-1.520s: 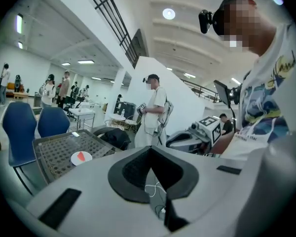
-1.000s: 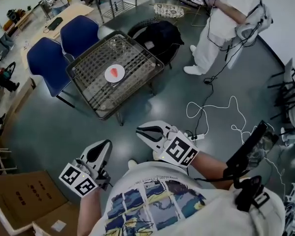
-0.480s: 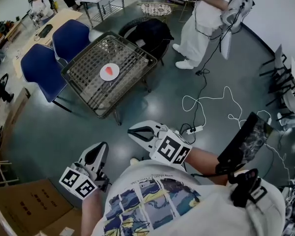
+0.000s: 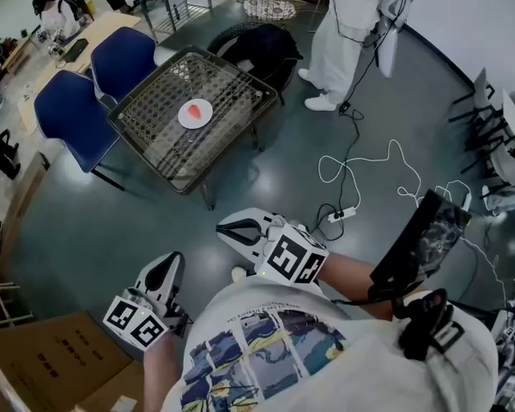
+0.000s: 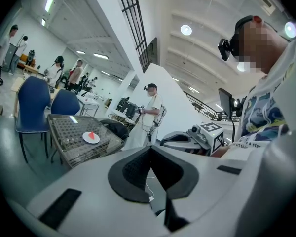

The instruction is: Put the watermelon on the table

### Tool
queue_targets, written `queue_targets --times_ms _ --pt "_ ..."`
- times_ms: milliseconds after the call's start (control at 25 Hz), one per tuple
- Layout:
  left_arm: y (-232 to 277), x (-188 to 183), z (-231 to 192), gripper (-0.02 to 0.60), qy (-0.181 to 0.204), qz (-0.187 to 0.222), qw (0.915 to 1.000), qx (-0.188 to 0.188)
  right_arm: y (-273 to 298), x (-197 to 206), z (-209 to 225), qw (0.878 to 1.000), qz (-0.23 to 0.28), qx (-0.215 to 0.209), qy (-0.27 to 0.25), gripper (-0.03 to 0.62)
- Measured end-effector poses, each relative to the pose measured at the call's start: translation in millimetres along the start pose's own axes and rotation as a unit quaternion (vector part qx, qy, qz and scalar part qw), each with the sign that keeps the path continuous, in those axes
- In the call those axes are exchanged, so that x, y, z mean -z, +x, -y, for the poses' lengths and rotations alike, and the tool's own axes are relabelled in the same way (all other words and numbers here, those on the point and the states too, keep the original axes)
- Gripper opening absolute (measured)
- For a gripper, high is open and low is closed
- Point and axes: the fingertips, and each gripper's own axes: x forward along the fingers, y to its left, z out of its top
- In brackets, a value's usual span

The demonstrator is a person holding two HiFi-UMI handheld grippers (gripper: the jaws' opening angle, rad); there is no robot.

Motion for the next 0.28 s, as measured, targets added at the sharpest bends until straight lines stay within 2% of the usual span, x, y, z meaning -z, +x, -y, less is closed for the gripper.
queue_targets --times_ms 280 --pt "-17.8 9.6 -16.4 0.009 0.004 -0.004 0.9998 0.018 16.7 -2.7 -19.2 1.000 -0.008 0.012 -0.003 0.014"
